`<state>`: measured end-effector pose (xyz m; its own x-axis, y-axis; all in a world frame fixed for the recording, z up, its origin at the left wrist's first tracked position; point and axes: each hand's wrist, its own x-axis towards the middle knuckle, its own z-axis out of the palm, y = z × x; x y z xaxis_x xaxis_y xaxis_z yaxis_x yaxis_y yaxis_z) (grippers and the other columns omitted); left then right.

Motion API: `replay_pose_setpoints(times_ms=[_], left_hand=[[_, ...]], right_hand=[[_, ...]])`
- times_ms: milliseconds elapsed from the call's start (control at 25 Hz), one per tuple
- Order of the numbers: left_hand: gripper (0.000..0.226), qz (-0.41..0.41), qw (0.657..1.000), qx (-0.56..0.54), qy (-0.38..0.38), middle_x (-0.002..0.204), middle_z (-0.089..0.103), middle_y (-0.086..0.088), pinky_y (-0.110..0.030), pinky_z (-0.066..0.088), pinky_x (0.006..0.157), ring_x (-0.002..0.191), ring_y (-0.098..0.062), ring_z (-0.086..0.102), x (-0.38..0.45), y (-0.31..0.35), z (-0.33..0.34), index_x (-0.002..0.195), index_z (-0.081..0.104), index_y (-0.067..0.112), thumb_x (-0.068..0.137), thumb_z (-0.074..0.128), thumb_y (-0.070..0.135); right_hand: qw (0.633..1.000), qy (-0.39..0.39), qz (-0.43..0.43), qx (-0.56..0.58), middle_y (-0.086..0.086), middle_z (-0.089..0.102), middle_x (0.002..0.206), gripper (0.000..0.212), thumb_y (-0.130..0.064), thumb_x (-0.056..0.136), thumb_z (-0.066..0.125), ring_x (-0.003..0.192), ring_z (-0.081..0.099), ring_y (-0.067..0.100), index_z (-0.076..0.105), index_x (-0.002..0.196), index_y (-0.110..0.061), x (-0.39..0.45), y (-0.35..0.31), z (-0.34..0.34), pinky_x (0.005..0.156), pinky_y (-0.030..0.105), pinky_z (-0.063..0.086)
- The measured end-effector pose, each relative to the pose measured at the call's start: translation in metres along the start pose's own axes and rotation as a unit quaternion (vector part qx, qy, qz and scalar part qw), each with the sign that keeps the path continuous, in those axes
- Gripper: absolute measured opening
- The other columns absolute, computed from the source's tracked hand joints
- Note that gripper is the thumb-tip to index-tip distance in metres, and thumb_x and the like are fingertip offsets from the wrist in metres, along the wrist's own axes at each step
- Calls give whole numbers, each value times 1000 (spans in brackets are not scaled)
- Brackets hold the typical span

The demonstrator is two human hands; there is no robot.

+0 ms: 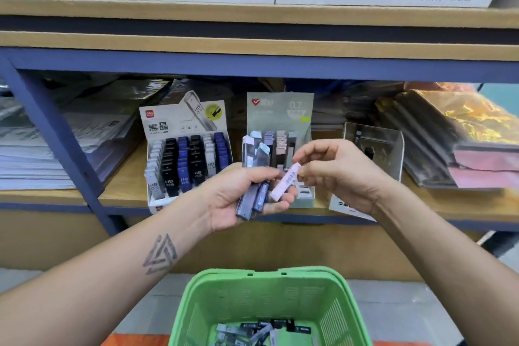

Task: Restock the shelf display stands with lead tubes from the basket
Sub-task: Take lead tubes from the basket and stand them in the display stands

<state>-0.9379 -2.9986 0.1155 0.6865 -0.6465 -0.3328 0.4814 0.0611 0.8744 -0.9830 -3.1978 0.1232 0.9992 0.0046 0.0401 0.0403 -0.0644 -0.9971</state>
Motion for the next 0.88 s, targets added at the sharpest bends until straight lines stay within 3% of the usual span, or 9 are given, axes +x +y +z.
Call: replay_pose_setpoints(times_ms=[120,280,440,640,880], left_hand=[[18,1,1000,22,13,93,72,-29,-26,57,47,60,-22,71,10,-6,16,104,66,-5,97,61,11],[23,-14,1000,20,-11,92,70,-30,-18,42,38,50,-16,54,25,-15,39,112,59,-7,94,61,7],[29,-15,999,10,-29,88,69,-27,-15,33,37,48,-11,45,40,-25,56,107,57,-5,82,66,6],[11,-20,999,-2,-33,83,68,-24,-15,30,37,46,-10,44,60,-34,74,104,59,-6,96,56,2],[7,-8,999,4,-32,83,69,-26,-15,30,37,47,-12,43,77,-40,93,96,60,-4,94,60,3]], right_hand=[[999,40,2,18,20,69,82,20,20,83,63,69,66,22,70,90,3,-14,2,-29,65,24,58],[997,78,-5,-2,19,71,82,19,18,83,66,71,68,22,72,88,1,-28,8,-58,68,26,59],[995,92,-7,23,25,69,89,19,17,84,66,74,69,22,70,99,7,-39,11,-78,69,25,59],[996,88,-9,31,23,74,101,32,17,81,68,84,72,23,71,110,4,-54,12,-100,78,29,60],[982,179,-15,-51,20,75,85,16,6,84,75,75,73,24,73,99,1,-59,13,-111,71,28,60]])
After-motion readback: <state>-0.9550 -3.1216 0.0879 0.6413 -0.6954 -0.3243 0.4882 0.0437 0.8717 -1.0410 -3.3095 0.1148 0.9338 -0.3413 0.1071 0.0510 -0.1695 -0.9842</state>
